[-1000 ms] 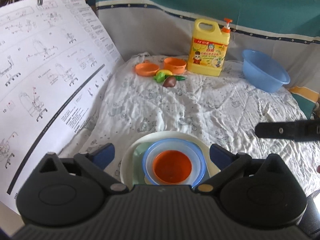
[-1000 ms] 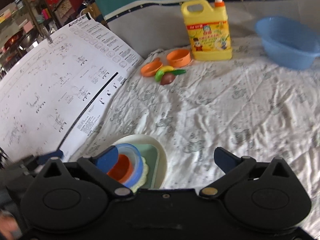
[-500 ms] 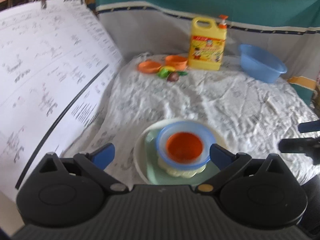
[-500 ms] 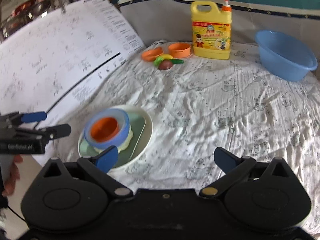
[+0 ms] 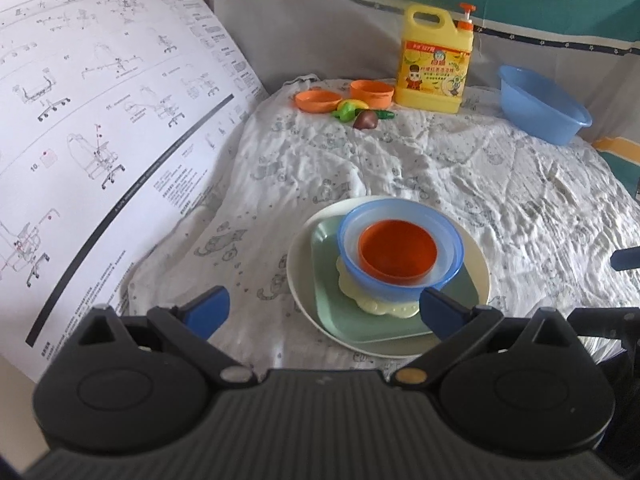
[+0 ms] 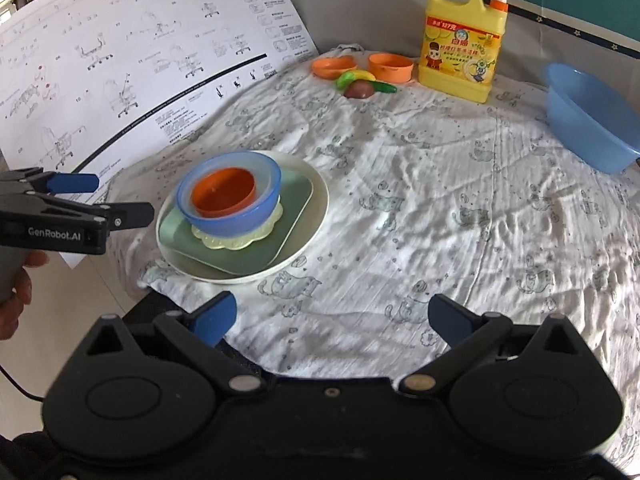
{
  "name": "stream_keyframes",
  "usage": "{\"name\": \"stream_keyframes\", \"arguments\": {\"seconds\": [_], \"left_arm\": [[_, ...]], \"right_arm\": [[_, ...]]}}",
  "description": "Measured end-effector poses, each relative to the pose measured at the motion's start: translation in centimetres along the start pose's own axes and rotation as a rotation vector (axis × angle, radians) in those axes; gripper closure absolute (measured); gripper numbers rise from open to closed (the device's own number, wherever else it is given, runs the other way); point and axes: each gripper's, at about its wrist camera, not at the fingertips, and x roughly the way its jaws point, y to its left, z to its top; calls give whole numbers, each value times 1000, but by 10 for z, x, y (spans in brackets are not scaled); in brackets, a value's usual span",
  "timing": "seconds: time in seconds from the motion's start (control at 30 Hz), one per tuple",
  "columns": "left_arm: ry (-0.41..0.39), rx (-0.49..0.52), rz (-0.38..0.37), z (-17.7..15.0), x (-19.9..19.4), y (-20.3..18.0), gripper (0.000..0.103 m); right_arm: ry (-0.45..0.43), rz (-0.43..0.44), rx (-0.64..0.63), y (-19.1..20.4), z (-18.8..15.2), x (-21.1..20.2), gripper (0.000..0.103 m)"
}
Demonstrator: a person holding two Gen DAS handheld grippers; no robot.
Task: Organize plates and bowls
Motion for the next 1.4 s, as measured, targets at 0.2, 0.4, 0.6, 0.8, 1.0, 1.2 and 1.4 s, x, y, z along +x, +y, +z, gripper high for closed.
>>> {"name": "stream_keyframes", "arguments": {"seconds": [0.2, 0.4, 0.6, 0.8, 1.0, 1.2, 1.4], "left_arm": [[25, 1, 3, -3, 7, -1, 0], [42, 17, -3, -4, 10, -4, 0], [55, 18, -4, -4, 13, -5, 0], [59, 27, -6, -3, 14, -7, 0], [57, 43, -9, -3, 13, -9, 0], [58, 45, -11, -3, 14, -10, 0], [59, 53, -14, -5, 15, -11, 0]], "right_arm": [[27, 0, 2, -3, 1, 6, 0], [40, 1, -7, -3, 1, 8, 0], [44, 0, -22, -2, 2, 8, 0], [45, -5, -28, -3, 2, 9, 0], [46, -7, -29, -3, 2, 10, 0], [47, -11, -26, -4, 1, 10, 0], [48, -11, -28, -5, 1, 10, 0]]}}
